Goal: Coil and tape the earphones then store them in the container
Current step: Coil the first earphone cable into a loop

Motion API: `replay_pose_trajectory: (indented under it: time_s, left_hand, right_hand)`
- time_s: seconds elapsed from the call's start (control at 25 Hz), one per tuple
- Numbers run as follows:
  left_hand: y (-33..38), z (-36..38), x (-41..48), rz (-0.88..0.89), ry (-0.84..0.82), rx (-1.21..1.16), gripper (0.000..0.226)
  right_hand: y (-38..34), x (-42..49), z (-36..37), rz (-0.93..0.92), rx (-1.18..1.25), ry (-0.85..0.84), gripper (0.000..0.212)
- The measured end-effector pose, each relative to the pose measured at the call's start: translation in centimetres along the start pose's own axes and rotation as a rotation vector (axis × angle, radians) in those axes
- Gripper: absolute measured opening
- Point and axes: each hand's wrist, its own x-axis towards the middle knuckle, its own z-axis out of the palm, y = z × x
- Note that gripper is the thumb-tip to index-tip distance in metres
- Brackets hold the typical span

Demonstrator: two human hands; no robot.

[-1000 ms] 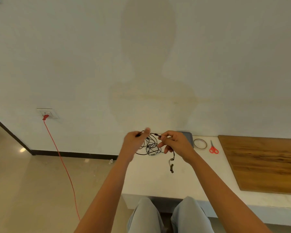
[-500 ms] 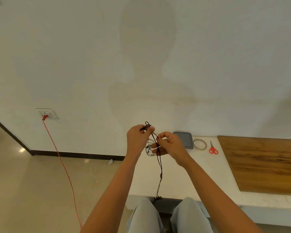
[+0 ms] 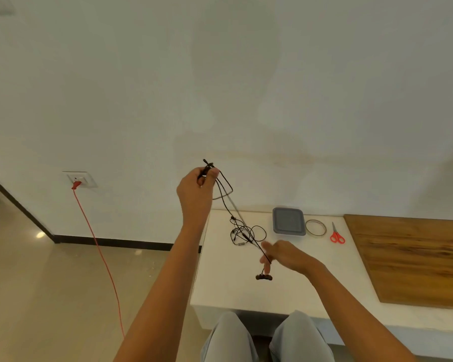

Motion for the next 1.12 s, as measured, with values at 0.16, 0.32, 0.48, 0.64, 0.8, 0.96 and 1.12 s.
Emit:
replay_pose_trajectory:
  time_s: [0.16,0.32,0.48,0.64,0.8,0.96,1.12]
  left_hand:
    - [1.2,-0.5,1.2,0.051,-0.030,0.004,0.021]
    - [1.2,0.2,0.8,0.054,-0.042,-0.003,0.021]
    - [1.0,0.5,0.8,0.043,-0.083,-0.008,0.024]
    - [0.4,1.1,0.2,0.032,-0.100,0.012,0.025]
    - [0.0,1.4,0.5,0.004,-0.103,-0.029,0.025]
    - [-0.2,2.0,0.1,-0.038,-0.302,0.065,0.028]
    - [-0.6,2.9,-0.9,-0.032,-0.439,0.150,0.022]
  right_hand:
    - [2.1,0.3,0.7,0.060,0.018,-0.039,0.036]
    - [1.8,0.3,1.1,0.150,0.009,-0.234,0.053]
    - [3.5,0.9,1.8,0.245,0.195,-0.216,0.082]
    - [4.9,1.7,2.7,0.372,0.307,-0.136,0.122]
    - [6.7,1.9,4.2,0.451,0.270,0.002,0.116]
    - [6.0,1.4,4.3,0.452,0.145,0.181,0.039]
    - [-2.3,0.7,1.8,-0.037,0.519,0.556,0.028]
